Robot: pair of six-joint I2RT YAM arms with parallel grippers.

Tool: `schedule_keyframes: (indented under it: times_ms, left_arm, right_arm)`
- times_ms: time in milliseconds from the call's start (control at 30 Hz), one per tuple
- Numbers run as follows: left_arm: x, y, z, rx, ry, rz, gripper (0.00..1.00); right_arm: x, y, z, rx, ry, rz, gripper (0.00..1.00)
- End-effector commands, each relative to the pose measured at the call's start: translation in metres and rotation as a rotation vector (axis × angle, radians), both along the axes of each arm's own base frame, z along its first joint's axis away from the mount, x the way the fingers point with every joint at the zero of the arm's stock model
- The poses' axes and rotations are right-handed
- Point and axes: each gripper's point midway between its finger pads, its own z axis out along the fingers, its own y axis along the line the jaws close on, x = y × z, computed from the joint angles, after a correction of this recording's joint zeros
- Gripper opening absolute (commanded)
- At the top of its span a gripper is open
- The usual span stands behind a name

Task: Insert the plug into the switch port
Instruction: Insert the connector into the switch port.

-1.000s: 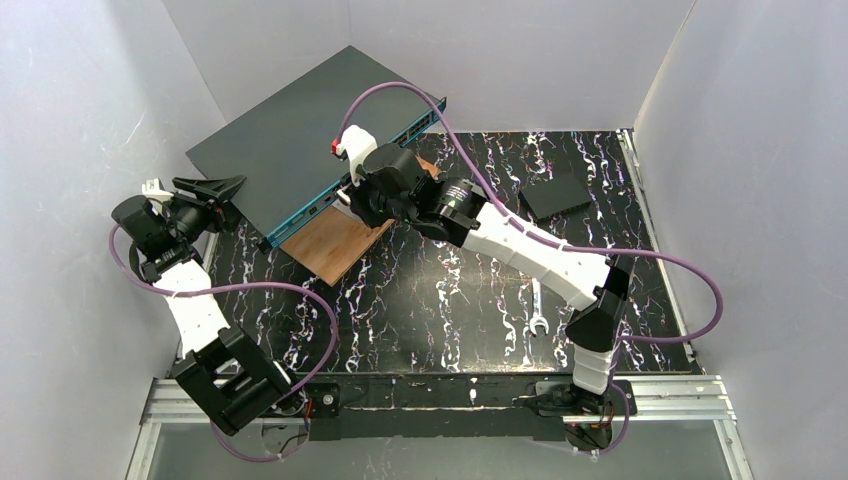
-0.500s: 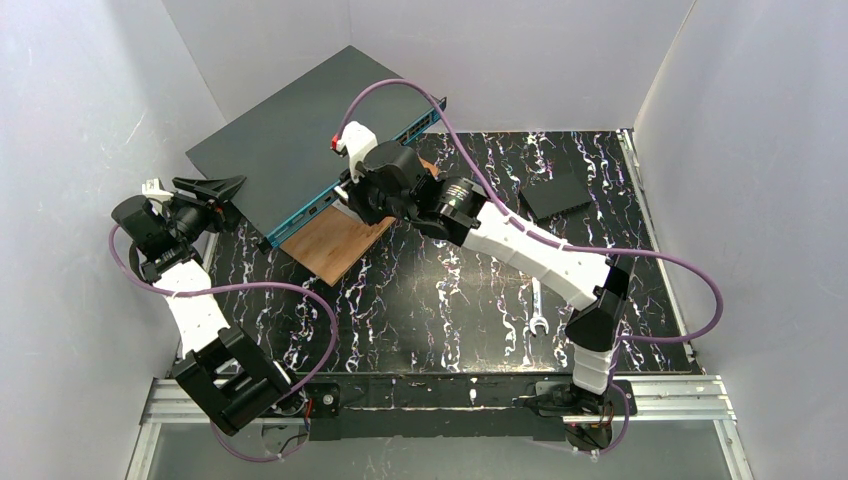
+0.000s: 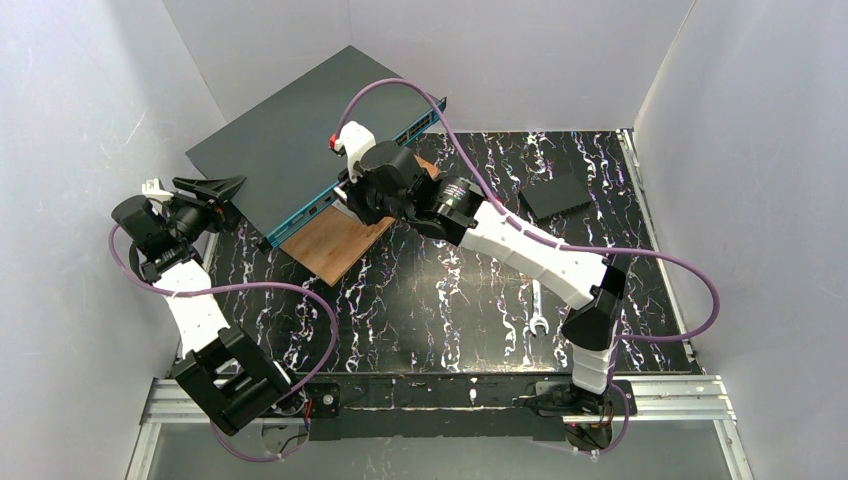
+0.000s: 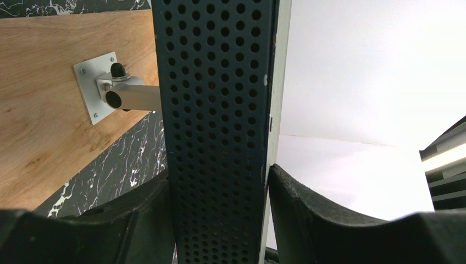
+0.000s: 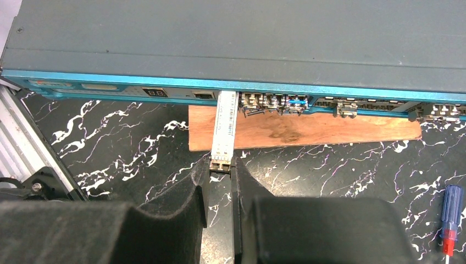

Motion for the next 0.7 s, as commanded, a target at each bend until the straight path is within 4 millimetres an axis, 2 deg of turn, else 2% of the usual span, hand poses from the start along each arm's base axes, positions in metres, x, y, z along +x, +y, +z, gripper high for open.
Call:
schedule_keyframes:
  times_ms: [0, 667]
  left_arm:
    - [-0.0079, -0.0241, 0.0043, 0.054, -0.052, -0.131, 0.00]
    - [-0.0081, -0.0243, 0.0047, 0.057, -0.053, -0.129, 0.00]
  right_arm:
    - [0.0032, 0.0013, 0.0278, 0.076, -0.034, -0.021, 0.01]
    - [0.0036, -0.0020, 0.0246, 0.068, -0.028, -0.036, 0.01]
